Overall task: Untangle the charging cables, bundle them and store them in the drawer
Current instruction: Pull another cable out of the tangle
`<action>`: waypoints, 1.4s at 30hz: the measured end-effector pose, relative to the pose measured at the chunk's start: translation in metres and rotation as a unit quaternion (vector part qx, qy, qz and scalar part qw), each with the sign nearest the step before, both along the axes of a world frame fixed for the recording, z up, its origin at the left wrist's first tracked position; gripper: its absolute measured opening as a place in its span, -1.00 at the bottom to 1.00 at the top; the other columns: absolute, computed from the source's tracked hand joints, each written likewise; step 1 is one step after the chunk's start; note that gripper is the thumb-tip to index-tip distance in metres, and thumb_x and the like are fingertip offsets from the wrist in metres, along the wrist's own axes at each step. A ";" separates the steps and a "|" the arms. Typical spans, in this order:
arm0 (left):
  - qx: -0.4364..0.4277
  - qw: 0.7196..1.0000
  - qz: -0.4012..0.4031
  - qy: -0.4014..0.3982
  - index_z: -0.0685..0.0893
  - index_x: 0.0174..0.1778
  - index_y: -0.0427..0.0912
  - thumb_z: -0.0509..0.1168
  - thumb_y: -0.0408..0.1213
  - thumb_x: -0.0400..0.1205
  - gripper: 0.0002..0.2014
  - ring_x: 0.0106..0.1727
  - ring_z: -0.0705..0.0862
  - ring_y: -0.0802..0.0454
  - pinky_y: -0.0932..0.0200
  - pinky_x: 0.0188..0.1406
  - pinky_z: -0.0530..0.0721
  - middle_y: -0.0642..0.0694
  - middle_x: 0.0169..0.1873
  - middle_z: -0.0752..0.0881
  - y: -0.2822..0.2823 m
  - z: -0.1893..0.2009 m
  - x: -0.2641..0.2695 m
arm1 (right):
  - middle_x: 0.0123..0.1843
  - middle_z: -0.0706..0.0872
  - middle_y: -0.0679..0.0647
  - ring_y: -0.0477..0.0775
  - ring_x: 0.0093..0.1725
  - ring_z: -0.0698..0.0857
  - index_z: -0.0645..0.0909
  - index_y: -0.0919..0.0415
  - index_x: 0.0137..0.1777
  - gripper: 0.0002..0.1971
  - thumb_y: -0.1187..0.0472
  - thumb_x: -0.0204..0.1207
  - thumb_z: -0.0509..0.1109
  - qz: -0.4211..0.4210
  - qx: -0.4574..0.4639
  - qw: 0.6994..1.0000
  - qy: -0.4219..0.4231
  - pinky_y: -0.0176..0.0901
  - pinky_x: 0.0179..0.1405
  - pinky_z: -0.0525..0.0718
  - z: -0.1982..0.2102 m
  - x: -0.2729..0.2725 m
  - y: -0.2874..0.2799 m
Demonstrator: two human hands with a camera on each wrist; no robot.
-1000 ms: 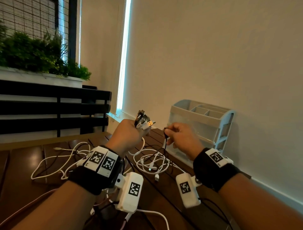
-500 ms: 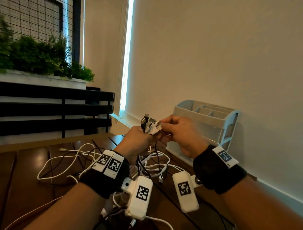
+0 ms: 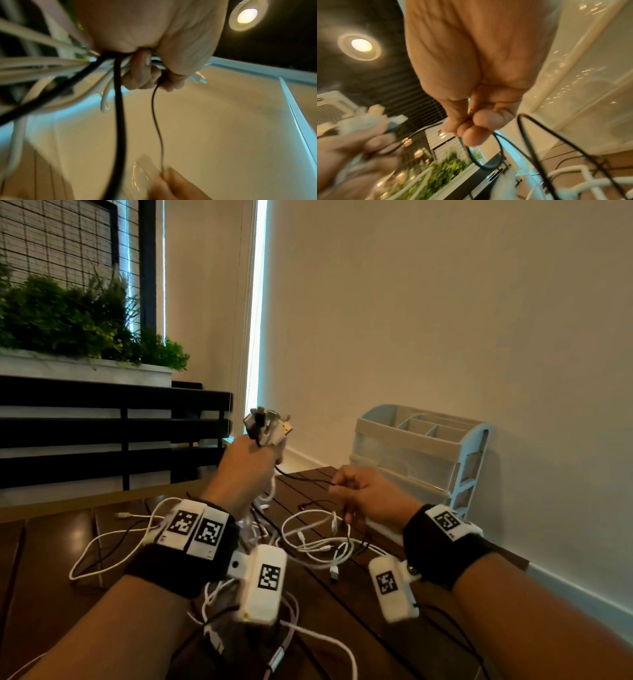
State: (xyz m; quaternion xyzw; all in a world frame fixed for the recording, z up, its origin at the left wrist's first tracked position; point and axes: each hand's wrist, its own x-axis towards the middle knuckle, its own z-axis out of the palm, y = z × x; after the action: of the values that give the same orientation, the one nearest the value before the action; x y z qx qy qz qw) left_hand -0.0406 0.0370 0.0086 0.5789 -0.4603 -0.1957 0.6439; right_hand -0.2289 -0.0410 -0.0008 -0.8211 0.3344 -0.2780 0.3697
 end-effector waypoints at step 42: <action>-0.100 0.985 -0.104 0.090 0.56 -0.29 -0.02 0.36 -0.12 0.65 -0.79 -0.71 0.25 0.16 0.33 -0.72 0.26 0.07 -0.71 0.32 0.005 0.007 -0.002 | 0.15 0.67 0.05 0.06 0.11 0.64 0.57 0.11 0.21 -0.60 0.01 0.41 0.49 -0.089 -0.343 0.884 0.305 0.03 0.17 0.63 0.013 0.020 0.022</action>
State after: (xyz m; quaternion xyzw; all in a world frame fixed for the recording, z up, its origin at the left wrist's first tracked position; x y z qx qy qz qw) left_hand -0.0422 0.0425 0.0158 0.4405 -0.4758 -0.2659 0.7134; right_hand -0.2089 -0.0191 0.0118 -0.9076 0.3862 -0.1431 -0.0817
